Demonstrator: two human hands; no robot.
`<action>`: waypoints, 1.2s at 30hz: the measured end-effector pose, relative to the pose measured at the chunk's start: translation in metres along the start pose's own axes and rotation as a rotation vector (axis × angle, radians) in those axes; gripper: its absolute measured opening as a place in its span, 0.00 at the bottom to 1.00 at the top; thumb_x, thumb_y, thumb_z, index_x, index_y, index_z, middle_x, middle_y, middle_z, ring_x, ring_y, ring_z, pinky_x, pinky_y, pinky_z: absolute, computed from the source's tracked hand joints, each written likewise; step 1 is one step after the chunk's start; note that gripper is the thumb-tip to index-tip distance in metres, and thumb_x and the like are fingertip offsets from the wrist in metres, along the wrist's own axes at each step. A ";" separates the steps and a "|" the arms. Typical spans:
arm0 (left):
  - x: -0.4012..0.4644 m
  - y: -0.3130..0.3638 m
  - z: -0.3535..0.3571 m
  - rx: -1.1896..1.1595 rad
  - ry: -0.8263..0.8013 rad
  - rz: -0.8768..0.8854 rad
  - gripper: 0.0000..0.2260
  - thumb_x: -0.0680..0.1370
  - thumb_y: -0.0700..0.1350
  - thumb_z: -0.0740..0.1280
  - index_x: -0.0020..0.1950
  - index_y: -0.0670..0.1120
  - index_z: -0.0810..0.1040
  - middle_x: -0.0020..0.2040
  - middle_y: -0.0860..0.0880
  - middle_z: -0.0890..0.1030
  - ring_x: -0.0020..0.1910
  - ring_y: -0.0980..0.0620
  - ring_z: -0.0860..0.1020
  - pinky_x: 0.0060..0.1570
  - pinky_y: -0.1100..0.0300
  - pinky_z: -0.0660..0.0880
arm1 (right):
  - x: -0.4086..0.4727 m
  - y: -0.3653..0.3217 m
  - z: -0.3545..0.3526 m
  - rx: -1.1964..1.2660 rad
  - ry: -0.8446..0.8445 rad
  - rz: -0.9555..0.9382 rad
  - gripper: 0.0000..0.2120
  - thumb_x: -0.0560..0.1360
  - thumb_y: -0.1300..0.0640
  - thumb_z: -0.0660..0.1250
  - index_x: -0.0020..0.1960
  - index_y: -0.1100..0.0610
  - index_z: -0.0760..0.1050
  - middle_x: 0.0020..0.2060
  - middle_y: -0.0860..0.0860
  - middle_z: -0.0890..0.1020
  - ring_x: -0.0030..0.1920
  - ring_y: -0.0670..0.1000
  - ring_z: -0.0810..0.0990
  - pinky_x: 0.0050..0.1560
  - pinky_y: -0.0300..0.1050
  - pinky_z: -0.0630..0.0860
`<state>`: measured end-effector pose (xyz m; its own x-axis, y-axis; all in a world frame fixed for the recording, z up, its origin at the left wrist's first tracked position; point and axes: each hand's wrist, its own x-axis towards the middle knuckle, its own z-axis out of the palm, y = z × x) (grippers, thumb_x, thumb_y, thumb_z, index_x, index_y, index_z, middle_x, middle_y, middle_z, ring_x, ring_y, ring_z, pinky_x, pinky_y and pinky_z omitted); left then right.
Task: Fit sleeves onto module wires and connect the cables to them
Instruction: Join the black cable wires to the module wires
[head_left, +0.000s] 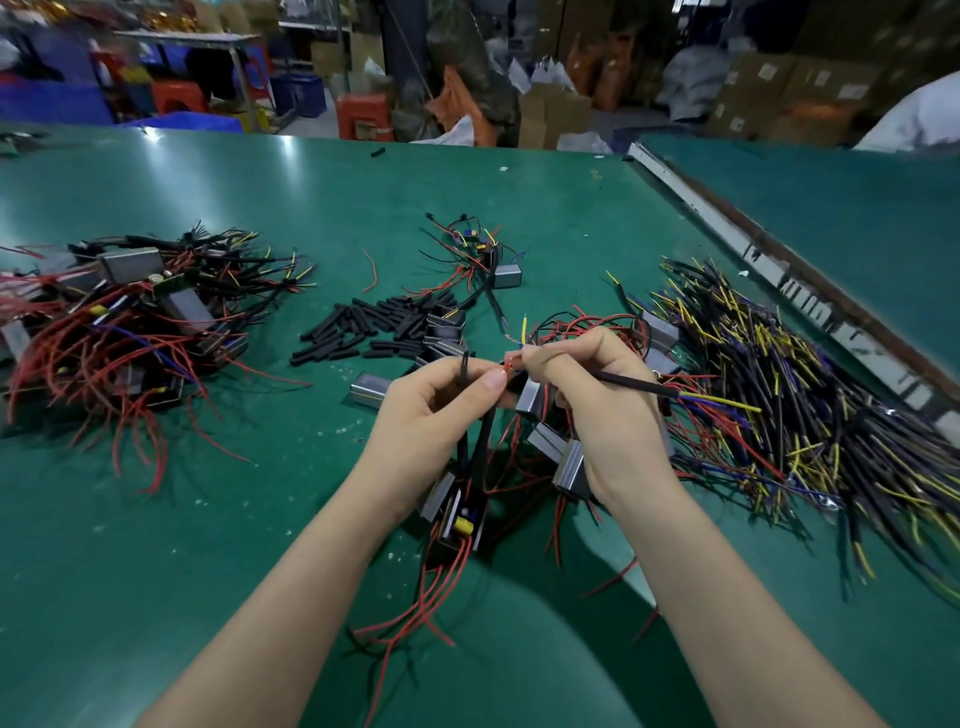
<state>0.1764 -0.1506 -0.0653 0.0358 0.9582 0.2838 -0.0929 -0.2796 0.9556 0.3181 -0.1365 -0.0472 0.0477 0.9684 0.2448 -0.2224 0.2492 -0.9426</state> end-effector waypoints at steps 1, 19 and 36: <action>0.000 0.000 0.000 0.005 0.007 0.001 0.04 0.75 0.44 0.68 0.43 0.50 0.82 0.37 0.56 0.83 0.38 0.63 0.78 0.42 0.72 0.72 | -0.001 0.000 0.001 -0.022 -0.004 -0.009 0.09 0.68 0.65 0.71 0.34 0.53 0.78 0.36 0.53 0.85 0.42 0.50 0.84 0.50 0.50 0.80; 0.001 -0.004 0.000 0.035 0.197 0.063 0.06 0.75 0.38 0.68 0.42 0.48 0.78 0.32 0.56 0.78 0.34 0.60 0.74 0.39 0.70 0.71 | -0.008 0.004 0.007 -0.125 0.024 -0.141 0.08 0.73 0.65 0.72 0.41 0.56 0.75 0.35 0.49 0.83 0.39 0.48 0.81 0.41 0.37 0.76; -0.001 0.000 0.002 0.063 0.149 0.094 0.05 0.76 0.38 0.68 0.44 0.47 0.80 0.34 0.57 0.81 0.35 0.61 0.76 0.39 0.71 0.71 | -0.012 0.006 0.011 -0.153 0.075 -0.097 0.07 0.72 0.62 0.73 0.40 0.59 0.75 0.40 0.65 0.80 0.41 0.54 0.79 0.43 0.45 0.75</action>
<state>0.1788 -0.1516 -0.0656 -0.1182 0.9246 0.3621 -0.0263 -0.3674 0.9297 0.3057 -0.1466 -0.0534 0.1351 0.9364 0.3238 -0.0631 0.3343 -0.9404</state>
